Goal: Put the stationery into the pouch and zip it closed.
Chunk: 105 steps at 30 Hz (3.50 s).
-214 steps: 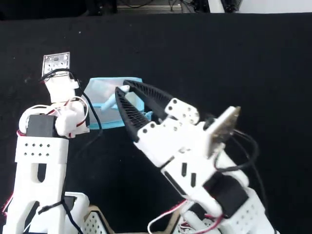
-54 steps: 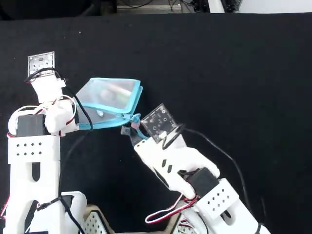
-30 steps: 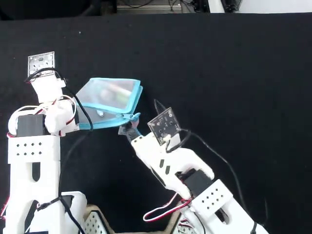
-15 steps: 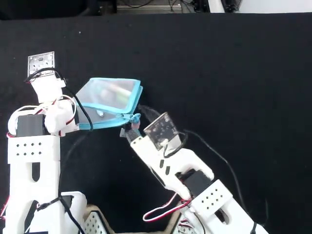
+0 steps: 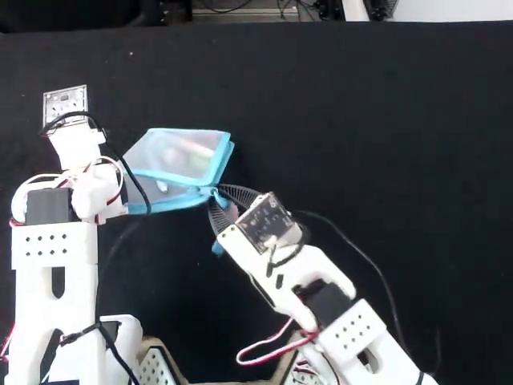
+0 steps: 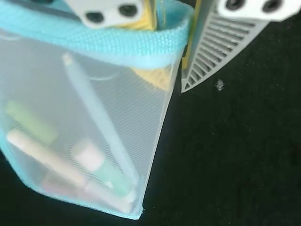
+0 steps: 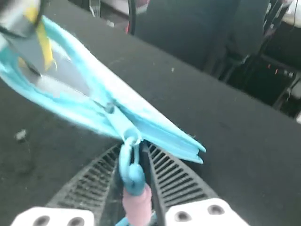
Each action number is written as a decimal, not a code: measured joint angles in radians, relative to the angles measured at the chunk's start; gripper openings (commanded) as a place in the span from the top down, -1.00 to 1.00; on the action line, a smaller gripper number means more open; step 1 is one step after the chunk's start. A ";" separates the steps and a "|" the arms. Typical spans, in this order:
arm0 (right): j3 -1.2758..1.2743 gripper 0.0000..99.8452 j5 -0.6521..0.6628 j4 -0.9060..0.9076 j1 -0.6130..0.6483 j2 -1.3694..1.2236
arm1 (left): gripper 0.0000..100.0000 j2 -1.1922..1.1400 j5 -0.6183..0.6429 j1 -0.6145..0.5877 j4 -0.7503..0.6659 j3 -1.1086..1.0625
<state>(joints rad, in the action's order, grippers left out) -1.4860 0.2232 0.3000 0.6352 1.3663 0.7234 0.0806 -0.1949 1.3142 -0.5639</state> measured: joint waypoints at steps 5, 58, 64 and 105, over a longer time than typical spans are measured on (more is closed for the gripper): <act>0.000 0.97 0.000 0.169 0.006 0.213 | 0.94 0.000 0.000 0.002 0.002 0.000; -0.130 0.89 -0.049 0.264 0.006 0.431 | 0.94 0.000 0.000 0.002 0.005 0.000; -0.130 0.89 -0.049 0.262 0.006 0.431 | 0.94 0.000 0.000 0.002 0.005 0.000; 0.021 0.89 -0.051 0.210 0.006 0.195 | 0.94 0.000 0.000 0.002 0.003 0.000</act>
<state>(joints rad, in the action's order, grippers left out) -1.4645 0.1726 0.5102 0.6414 1.5612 0.7234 0.0806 -0.1933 1.3172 -0.5639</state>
